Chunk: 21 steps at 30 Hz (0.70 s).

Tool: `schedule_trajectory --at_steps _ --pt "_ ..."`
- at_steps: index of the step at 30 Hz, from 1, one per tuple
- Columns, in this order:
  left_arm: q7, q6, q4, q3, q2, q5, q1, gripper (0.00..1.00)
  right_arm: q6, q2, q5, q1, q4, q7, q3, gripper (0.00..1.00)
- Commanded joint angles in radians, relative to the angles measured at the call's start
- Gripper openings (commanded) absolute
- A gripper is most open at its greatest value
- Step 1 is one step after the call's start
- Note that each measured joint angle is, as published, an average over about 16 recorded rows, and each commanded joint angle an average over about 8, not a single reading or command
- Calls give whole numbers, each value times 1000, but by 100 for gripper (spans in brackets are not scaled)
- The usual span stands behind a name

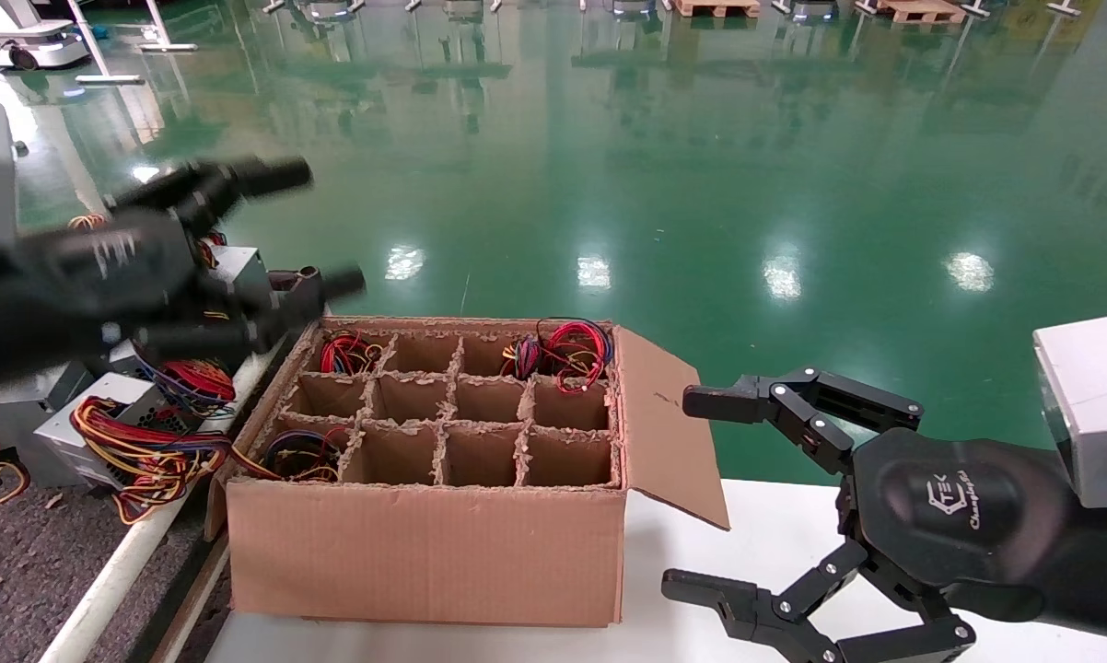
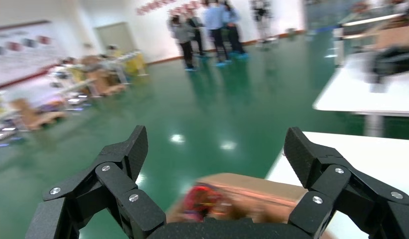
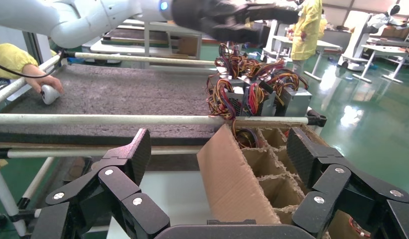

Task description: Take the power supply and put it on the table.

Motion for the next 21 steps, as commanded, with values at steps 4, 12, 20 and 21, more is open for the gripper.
schedule_trajectory --at_steps 4,12,20,21 --pt "-64 67 -109 -2 -35 -39 78 100 0 0 0 0 0 0 0 100" --pt "-154 162 -266 -4 -85 -94 190 100 0 0 0 0 0 0 0 100" --pt "-168 187 -305 -5 -98 -110 219 100 0 0 0 0 0 0 0 100" --pt "-167 185 -302 -5 -97 -110 217 100 0 0 0 0 0 0 0 100"
